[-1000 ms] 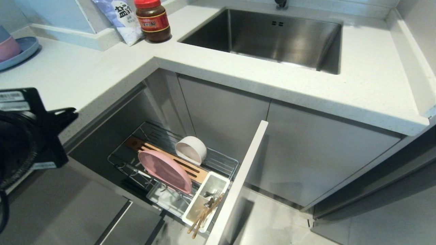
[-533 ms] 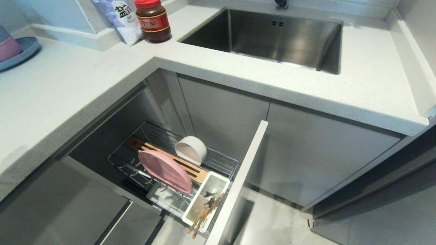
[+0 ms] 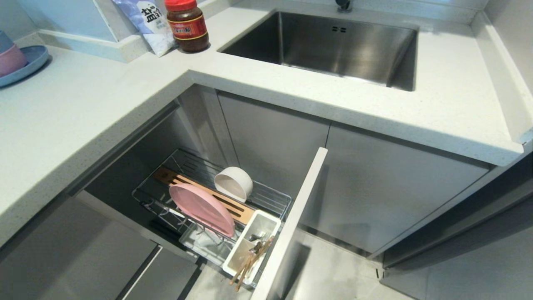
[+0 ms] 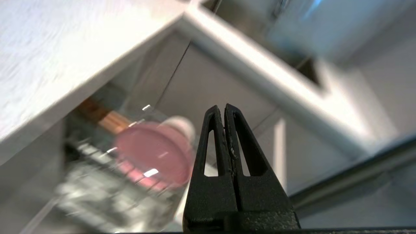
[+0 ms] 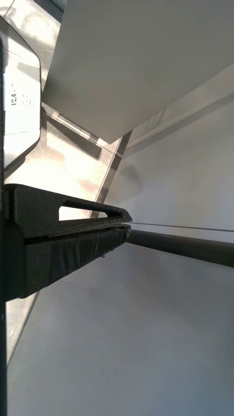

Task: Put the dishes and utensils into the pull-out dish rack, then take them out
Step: Take the plate out of the cupboard

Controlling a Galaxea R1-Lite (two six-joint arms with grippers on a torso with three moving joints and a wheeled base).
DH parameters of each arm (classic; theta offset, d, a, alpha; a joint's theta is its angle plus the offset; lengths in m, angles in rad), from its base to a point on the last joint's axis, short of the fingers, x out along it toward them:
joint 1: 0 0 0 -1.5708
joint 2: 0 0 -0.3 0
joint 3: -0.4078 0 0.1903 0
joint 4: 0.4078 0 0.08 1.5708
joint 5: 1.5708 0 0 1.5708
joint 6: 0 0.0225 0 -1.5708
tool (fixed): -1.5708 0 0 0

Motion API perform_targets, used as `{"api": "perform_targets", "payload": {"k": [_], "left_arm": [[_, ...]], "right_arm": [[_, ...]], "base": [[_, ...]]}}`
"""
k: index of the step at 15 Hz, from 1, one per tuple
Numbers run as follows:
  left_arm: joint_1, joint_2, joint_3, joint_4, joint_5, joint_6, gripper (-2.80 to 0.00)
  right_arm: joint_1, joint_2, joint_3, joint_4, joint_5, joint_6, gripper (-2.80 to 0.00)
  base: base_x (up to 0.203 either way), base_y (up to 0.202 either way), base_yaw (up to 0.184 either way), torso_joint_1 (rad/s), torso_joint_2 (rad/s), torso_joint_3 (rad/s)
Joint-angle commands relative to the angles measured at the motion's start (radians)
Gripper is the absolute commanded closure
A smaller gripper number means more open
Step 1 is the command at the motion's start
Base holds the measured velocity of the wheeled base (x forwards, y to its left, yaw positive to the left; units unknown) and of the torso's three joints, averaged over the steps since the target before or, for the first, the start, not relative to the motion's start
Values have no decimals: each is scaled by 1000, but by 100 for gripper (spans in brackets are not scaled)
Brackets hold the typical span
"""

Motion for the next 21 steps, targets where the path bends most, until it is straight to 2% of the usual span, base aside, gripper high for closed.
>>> {"api": "perform_targets", "payload": {"k": [1, 4, 5, 6, 9, 10, 11, 12, 14, 17, 18, 20, 21], "left_arm": [[20, -162, 152, 10, -12, 174, 0], [32, -298, 343, 10, -3, 408, 0], [34, -304, 399, -7, 41, 459, 0], [36, -307, 442, -29, 77, 483, 0], [37, -308, 626, -145, 114, 504, 0], [37, -308, 641, -167, 124, 488, 0], [37, -308, 636, -144, 123, 461, 0], [37, -308, 627, -97, 119, 459, 0], [37, -308, 627, -100, 117, 456, 0], [37, -308, 626, -100, 117, 412, 0], [37, -308, 627, -100, 118, 412, 0], [37, -308, 630, -113, 120, 451, 0], [37, -308, 621, -174, 118, 488, 0]], "right_arm": [[0, -4, 2, 0, -1, 0, 0], [0, -4, 2, 0, 0, 0, 0], [0, -4, 2, 0, 0, 0, 0], [0, -4, 2, 0, 0, 0, 0], [0, -4, 2, 0, 0, 0, 0], [0, -4, 2, 0, 0, 0, 0], [0, -4, 2, 0, -1, 0, 0], [0, -4, 2, 0, 0, 0, 0], [0, -4, 2, 0, 0, 0, 0], [0, -4, 2, 0, 0, 0, 0], [0, -4, 2, 0, 0, 0, 0], [0, -4, 2, 0, 0, 0, 0], [0, -4, 2, 0, 0, 0, 0]], "base": [[0, 0, 0, 0, 0, 0], [0, 0, 0, 0, 0, 0], [0, 0, 0, 0, 0, 0], [0, 0, 0, 0, 0, 0], [0, 0, 0, 0, 0, 0], [0, 0, 0, 0, 0, 0], [0, 0, 0, 0, 0, 0], [0, 0, 0, 0, 0, 0], [0, 0, 0, 0, 0, 0], [0, 0, 0, 0, 0, 0], [0, 0, 0, 0, 0, 0], [0, 0, 0, 0, 0, 0], [0, 0, 0, 0, 0, 0]]}}
